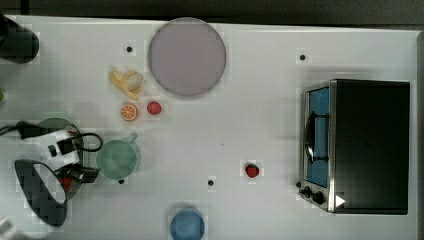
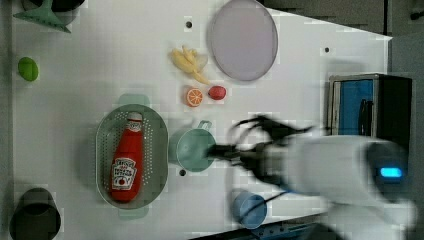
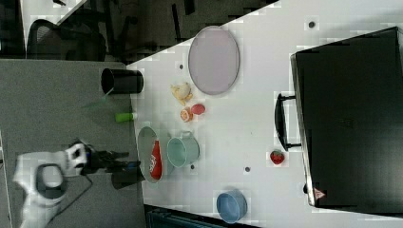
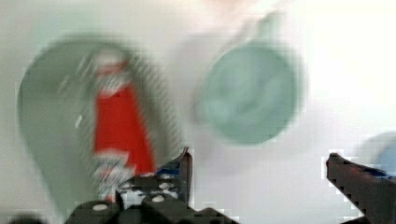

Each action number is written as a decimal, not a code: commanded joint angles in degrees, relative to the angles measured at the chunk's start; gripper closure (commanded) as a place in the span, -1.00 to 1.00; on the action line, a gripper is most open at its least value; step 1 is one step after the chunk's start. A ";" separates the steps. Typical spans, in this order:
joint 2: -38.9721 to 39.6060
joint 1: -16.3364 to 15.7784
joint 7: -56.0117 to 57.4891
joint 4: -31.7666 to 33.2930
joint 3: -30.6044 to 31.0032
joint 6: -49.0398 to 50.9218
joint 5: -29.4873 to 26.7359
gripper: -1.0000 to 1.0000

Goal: Pick Ketchup from the table and place it in strainer.

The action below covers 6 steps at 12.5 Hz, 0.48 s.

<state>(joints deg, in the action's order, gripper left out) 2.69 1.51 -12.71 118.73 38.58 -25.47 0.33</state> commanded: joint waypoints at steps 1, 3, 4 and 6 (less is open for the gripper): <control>-8.03 7.06 3.41 -4.64 -7.86 7.38 0.15 -1.00; -11.33 8.75 3.78 -5.17 -15.04 10.33 0.15 -1.00; -12.37 9.00 3.78 -5.18 -18.61 10.31 0.15 -1.00; -14.06 8.98 3.78 -5.17 -24.59 10.65 0.15 -1.00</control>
<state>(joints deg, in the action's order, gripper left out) -12.62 8.82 -11.45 111.40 15.68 -16.35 0.31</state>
